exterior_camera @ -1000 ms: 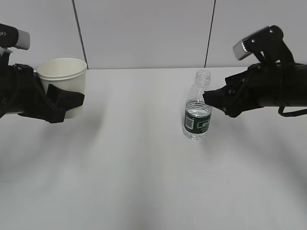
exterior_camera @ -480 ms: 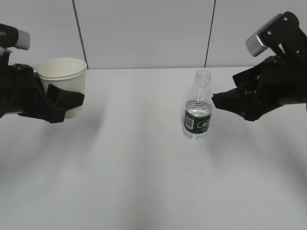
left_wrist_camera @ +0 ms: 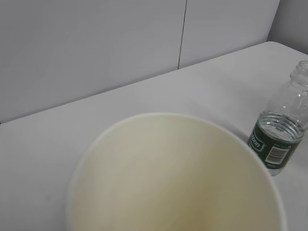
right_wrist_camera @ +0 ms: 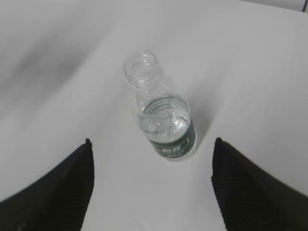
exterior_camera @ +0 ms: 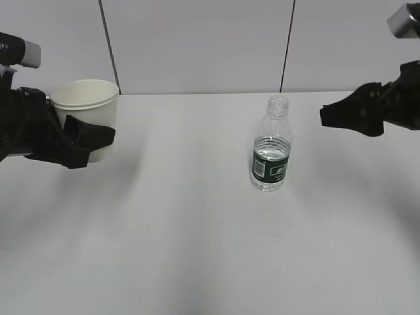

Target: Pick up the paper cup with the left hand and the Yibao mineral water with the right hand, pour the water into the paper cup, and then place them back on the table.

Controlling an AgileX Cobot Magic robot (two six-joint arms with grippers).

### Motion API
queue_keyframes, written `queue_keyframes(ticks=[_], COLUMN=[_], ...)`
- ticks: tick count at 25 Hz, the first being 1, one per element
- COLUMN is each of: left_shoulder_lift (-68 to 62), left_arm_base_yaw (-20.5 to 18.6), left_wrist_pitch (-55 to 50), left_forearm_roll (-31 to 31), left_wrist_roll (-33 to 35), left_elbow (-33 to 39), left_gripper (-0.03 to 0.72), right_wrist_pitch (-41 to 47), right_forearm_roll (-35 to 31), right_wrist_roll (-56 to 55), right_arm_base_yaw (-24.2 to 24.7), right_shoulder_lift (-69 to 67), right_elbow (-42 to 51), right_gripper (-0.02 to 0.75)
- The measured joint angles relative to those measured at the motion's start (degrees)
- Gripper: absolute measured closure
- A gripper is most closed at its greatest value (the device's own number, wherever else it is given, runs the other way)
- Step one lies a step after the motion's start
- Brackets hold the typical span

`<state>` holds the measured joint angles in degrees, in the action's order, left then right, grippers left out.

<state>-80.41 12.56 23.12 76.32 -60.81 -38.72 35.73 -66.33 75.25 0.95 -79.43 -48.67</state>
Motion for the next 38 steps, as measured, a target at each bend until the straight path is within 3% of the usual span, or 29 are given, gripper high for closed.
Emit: queue_keyframes(ticks=[4,14,24,38], left_shoulder_lift=[0.0,0.0,0.0,0.0], left_arm_base_yaw=[0.0,0.0,0.0,0.0], left_wrist_pitch=[0.0,-0.04,-0.04,-0.11], left_forearm_roll=[0.0,-0.05,-0.05,-0.05], left_wrist_roll=[0.0,0.0,0.0,0.0], left_elbow=[0.0,0.0,0.0,0.0], left_gripper=[0.302,0.302,0.302,0.303], right_wrist_pitch=[1.58,2.63,-0.61,3.64], right_forearm_roll=[-3.2,-14.12,-33.66,-36.03], right_wrist_roll=[2.24,29.62,45.23,54.91], right_arm_base_yaw=[0.0,-3.1,-3.19,-3.19], right_shoulder_lift=[-1.49,-9.25,-17.0,-25.25], right_elbow=[-1.43,-1.43,-1.43,-1.52], right_gripper=[0.146,0.146,0.146,0.146])
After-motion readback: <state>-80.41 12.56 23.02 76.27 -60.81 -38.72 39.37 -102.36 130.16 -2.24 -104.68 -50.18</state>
